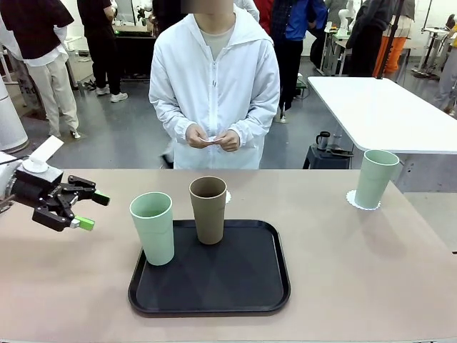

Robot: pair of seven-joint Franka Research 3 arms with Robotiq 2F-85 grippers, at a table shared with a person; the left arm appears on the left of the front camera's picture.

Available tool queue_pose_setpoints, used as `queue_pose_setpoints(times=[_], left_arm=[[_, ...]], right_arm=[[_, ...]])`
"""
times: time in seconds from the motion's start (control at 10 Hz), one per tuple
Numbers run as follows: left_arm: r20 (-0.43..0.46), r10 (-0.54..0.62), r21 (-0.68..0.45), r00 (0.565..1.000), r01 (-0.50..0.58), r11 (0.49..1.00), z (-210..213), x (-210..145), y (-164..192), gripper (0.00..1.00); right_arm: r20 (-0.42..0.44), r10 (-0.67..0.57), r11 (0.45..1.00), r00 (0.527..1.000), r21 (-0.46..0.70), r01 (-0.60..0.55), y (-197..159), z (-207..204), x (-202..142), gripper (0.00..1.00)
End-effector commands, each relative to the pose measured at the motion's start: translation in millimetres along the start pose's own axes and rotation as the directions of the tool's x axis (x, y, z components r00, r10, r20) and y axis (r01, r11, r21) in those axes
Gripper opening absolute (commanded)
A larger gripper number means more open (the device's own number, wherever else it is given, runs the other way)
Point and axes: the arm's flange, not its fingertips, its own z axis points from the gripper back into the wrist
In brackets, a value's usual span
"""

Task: Place coasters on the table and set cups on them.
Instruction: Take one Reusable plastic cup from the Flat Tray and place it on a coaster set by the human.

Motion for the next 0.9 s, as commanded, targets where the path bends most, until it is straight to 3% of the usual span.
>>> queue_pose_setpoints(times=[0.0, 0.1, 0.8], left_arm=[[-0.039, 0.058, 0.044, 0.998, -0.056, 0.997, -3.5, 9.6, -3.4, 1.0], [0.0, 0.0, 0.0, 1.0, 0.0, 1.0, 0.0, 0.0, 0.0, 1.0], [-0.012, 0.02, 0.004, 1.0, -0.02, 1.0, -0.1, 0.1, 0.1, 1.0]], right_arm=[[0.002, -0.004, 1.0, 1.0, -0.001, 0.004, -0.3, -0.1, -1.3, 1.0], [0.002, -0.004, 1.0, 1.0, -0.001, 0.004, -0.3, -0.1, -1.3, 1.0], [0.002, -0.004, 1.0, 1.0, -0.001, 0.004, -0.3, -0.1, -1.3, 1.0]])
